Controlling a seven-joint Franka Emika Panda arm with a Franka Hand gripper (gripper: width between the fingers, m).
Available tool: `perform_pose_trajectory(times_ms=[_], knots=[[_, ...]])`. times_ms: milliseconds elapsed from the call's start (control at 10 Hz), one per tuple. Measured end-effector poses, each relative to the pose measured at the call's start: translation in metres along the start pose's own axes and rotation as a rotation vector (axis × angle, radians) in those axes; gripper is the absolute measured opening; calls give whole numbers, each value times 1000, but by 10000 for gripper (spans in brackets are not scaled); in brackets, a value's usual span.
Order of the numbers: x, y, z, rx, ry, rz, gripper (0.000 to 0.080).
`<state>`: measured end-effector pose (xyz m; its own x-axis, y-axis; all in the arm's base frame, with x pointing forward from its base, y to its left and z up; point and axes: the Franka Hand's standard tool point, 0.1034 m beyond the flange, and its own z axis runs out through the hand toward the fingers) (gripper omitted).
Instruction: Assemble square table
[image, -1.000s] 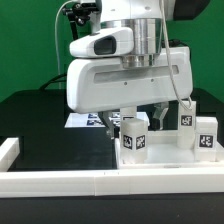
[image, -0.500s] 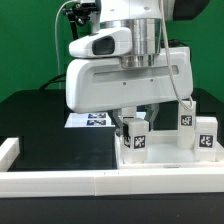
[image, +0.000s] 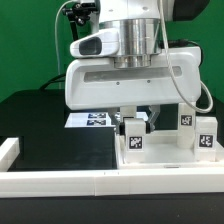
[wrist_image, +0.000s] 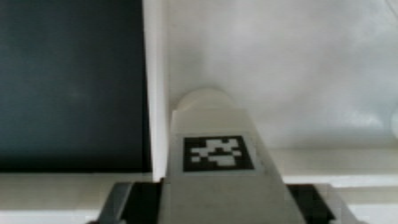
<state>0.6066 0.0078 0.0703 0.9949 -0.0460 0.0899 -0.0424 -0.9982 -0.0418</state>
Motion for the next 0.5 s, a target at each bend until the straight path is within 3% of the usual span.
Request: perform_pose_trajectory(times_ms=[200,500], knots=[[1,1,0,12,12,197,291],[3,5,0,3,49,385,296]])
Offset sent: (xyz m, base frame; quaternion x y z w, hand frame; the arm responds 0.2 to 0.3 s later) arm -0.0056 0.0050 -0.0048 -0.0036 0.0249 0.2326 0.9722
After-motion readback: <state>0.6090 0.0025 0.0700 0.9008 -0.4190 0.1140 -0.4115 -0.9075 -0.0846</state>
